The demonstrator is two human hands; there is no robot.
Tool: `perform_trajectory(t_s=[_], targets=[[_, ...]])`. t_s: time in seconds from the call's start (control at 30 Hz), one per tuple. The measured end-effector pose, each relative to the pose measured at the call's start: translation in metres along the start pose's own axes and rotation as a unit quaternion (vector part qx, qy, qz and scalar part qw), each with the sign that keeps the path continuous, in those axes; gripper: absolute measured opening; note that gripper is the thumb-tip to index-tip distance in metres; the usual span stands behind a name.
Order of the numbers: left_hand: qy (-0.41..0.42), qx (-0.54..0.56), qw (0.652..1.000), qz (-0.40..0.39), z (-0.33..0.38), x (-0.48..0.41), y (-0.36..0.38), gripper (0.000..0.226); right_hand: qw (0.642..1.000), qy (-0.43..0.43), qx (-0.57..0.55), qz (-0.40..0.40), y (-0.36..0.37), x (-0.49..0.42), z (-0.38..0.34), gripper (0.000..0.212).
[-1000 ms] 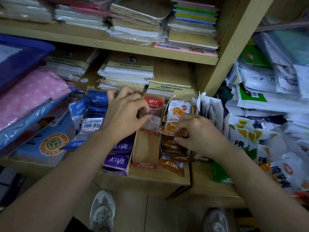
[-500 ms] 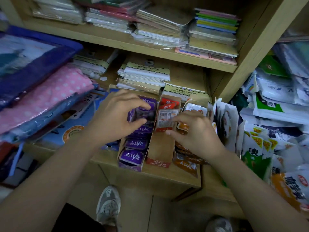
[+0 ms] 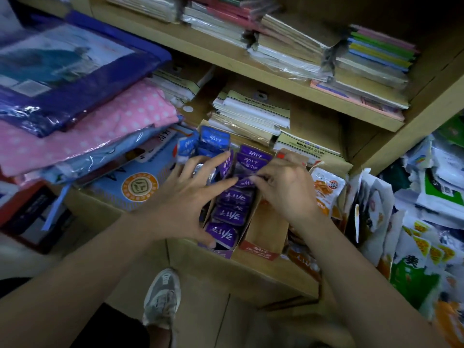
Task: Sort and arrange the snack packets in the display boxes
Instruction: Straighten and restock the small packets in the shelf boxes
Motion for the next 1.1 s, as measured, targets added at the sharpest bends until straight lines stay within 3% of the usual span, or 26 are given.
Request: perform_trajectory(t_s=[0.07,0.2,0.37,0.5,0.57,0.63,0.8,0.87,0.97,1.1], targets=[[-0.003,0.013,1.000,0.008,-0.002,0.000,-0.002,0.128,1.000,0.017,-0.011,0.013,0.001,-0.005,0.003,0.020],[0.021,-0.001,0.999,0.039,-0.002,-0.003,0.001,0.089,0.998,0.047,-0.021,0.029,0.005,-0.009,0.003,0.018],[0.042,0.007,0.995,0.085,-0.002,-0.014,0.000,0.051,0.998,-0.019,-0.058,-0.018,0.009,0.000,-0.002,0.022],[0.044,-0.018,0.988,0.149,0.001,-0.018,-0.003,0.021,0.993,-0.019,-0.077,-0.083,0.000,0.016,-0.006,0.059],[0.038,-0.025,0.983,0.175,0.002,-0.020,-0.005,0.020,0.989,-0.040,-0.010,-0.143,0.005,0.021,-0.014,0.089],[0.037,-0.020,0.982,0.182,0.001,-0.022,-0.003,0.021,0.984,-0.046,0.051,-0.166,0.013,0.025,-0.021,0.106],[0.024,0.103,0.983,0.150,-0.008,-0.020,-0.008,0.027,0.998,-0.048,0.024,-0.022,0.010,0.021,-0.020,0.063],[0.032,0.140,0.984,0.105,-0.010,-0.013,-0.008,0.039,0.999,-0.040,0.004,-0.022,0.010,0.019,-0.015,0.056],[0.036,0.098,0.994,0.045,-0.003,-0.005,-0.002,0.054,0.999,-0.031,-0.003,-0.033,0.011,0.020,-0.014,0.052],[0.020,0.060,0.998,0.029,0.000,-0.017,-0.001,0.051,0.999,-0.033,-0.016,-0.034,0.011,0.020,-0.014,0.044]])
Point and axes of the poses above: each hand's wrist, its own x-axis away from the middle knuckle, its own y-axis out of the palm, z = x × y, the point moved 6 cm from there along -x, towards the middle knuckle, and after that the axes turned 14 degrees about x, right-handed, at the moved point
